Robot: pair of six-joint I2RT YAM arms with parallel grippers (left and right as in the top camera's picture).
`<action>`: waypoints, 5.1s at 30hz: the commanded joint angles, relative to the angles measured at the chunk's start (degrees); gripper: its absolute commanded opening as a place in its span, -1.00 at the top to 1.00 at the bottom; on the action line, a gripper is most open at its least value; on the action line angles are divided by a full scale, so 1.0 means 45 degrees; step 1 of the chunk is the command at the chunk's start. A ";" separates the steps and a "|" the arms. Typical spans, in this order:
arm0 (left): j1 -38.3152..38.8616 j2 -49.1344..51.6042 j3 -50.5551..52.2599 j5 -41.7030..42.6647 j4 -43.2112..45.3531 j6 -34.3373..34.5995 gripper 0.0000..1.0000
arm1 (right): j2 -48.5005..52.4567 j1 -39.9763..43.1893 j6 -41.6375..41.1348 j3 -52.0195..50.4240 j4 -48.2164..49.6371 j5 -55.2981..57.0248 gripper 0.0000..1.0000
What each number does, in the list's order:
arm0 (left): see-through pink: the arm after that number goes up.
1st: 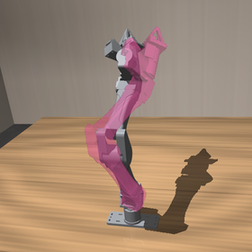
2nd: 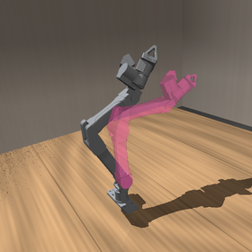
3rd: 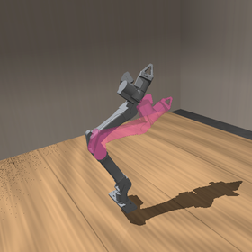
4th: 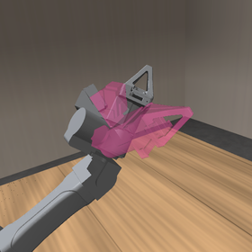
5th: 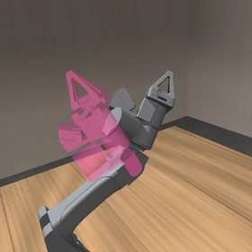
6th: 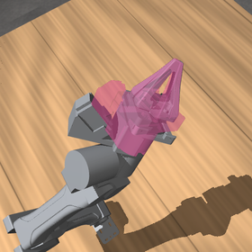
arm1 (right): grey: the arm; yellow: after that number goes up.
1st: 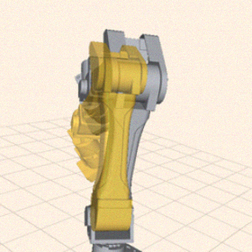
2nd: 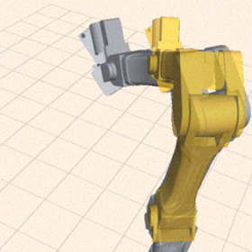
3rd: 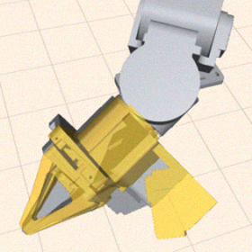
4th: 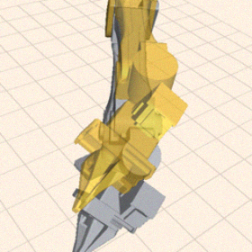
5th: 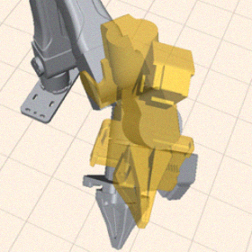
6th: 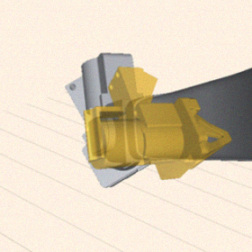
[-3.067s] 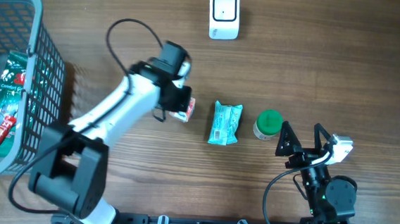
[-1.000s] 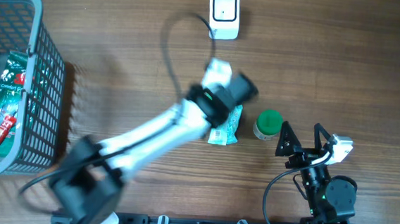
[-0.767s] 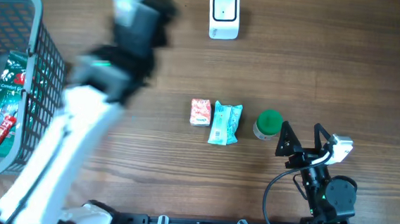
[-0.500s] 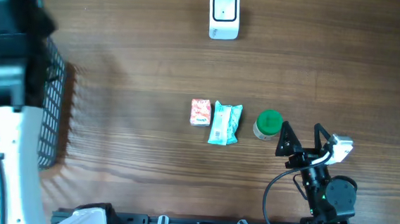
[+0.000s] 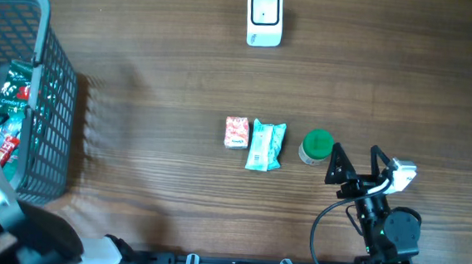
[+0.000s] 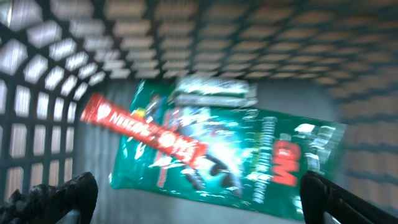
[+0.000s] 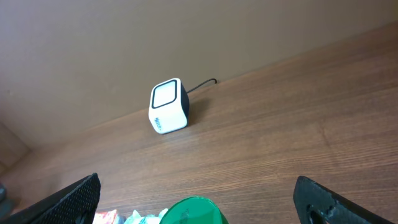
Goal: Scan the item barcode
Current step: 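Reach the left gripper into the basket and grasp the red Nescafe stick, then lift the red Nescafe stick and carry it toward the scanner, then lay the Nescafe stick beside the orange packet and release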
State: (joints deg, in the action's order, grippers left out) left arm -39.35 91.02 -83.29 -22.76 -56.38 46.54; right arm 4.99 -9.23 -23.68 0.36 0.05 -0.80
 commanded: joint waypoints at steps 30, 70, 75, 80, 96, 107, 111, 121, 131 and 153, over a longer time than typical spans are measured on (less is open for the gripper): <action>-0.1676 0.1724 0.5129 0.0044 0.5202 0.5056 -0.23 | 0.0024 -0.0053 0.0228 -0.0015 0.0063 0.0170 -1.00; -0.0374 -0.7660 0.5066 0.6416 0.8514 0.4017 0.92 | 0.0024 -0.0053 0.0233 -0.0015 0.0063 0.0170 -1.00; 0.0884 -0.7742 0.5066 0.8412 0.8835 0.2866 0.92 | 0.0024 -0.0053 0.0228 -0.0015 0.0063 0.0170 -1.00; 0.2511 -0.7820 0.5066 0.8767 0.8204 0.1277 0.92 | 0.0024 -0.0053 0.0228 -0.0015 0.0063 0.0170 -1.00; 0.7791 -0.6951 0.5071 0.6756 0.3245 -0.2016 0.92 | 0.0024 -0.0053 0.0228 -0.0015 0.0063 0.0170 -1.00; 1.0938 -0.2715 0.5129 0.6698 0.1428 -0.3026 0.92 | 0.0024 -0.0053 0.0223 -0.0015 0.0063 0.0170 -1.00; 1.2376 -0.0806 0.5129 0.6703 0.1661 -0.3283 0.92 | 0.0024 -0.0053 0.0228 -0.0015 0.0063 0.0170 -1.00; 1.5188 0.1020 0.5124 0.5085 0.2822 -0.3293 0.92 | 0.0024 -0.0053 0.0228 -0.0015 0.0063 0.0175 -1.00; 1.6232 0.0865 0.5124 0.3279 0.3429 -0.3303 0.92 | 0.0024 -0.0053 0.0223 -0.0015 0.0063 0.0170 -1.00; 1.8530 0.1200 0.5129 0.3293 0.5931 -0.3463 0.92 | 0.0024 -0.0053 0.0228 -0.0015 0.0063 0.0170 -0.98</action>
State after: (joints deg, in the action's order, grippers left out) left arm 42.89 95.64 -60.58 -7.68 -30.74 29.85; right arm 4.99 -9.23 -23.68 0.36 0.05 -0.80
